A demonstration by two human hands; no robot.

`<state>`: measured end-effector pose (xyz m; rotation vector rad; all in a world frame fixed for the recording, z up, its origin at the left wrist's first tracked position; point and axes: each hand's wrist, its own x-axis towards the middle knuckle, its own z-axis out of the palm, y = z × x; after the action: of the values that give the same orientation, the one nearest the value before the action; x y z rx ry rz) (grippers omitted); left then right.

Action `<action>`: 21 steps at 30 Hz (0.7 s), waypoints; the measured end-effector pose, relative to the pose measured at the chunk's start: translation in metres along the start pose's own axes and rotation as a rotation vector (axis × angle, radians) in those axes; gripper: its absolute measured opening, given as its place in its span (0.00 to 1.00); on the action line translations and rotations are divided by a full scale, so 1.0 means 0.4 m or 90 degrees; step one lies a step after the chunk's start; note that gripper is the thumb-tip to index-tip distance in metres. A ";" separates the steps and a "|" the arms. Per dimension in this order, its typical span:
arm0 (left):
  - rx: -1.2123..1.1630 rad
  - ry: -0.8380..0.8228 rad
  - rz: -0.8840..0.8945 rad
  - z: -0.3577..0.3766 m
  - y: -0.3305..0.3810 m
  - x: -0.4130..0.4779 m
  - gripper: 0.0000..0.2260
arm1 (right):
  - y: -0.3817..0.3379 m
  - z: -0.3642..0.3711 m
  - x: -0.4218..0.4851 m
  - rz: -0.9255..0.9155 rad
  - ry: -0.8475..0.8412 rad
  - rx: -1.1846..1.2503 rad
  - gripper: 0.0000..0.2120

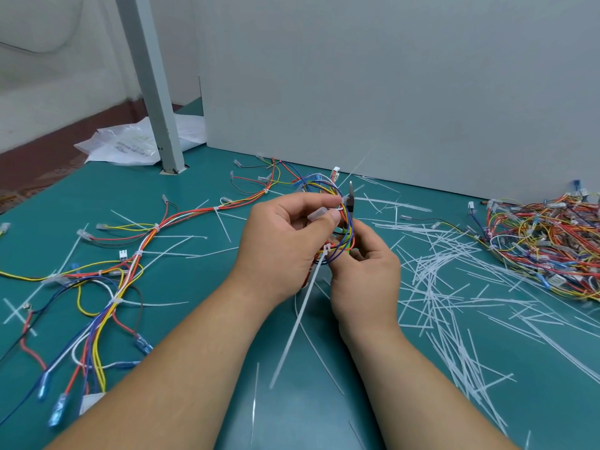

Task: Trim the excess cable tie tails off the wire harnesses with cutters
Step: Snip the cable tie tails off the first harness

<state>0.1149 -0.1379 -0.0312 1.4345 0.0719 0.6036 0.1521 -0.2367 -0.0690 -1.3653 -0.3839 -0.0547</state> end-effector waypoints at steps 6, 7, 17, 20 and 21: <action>-0.014 0.008 -0.005 -0.001 0.002 0.003 0.09 | -0.002 -0.003 0.000 0.010 -0.003 -0.005 0.16; -0.020 0.011 -0.006 -0.001 0.003 0.003 0.08 | -0.003 -0.003 0.000 0.008 -0.005 -0.002 0.17; -0.013 0.008 -0.016 -0.001 0.002 0.003 0.09 | -0.005 -0.002 -0.006 0.013 0.011 0.007 0.17; -0.012 0.010 -0.019 -0.002 0.001 0.004 0.09 | -0.006 -0.001 -0.003 0.016 0.005 0.003 0.21; -0.016 0.010 -0.020 -0.001 0.001 0.005 0.09 | -0.007 -0.001 -0.002 0.016 0.001 0.003 0.21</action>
<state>0.1163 -0.1367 -0.0305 1.4020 0.0989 0.5888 0.1507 -0.2379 -0.0668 -1.3657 -0.3656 -0.0347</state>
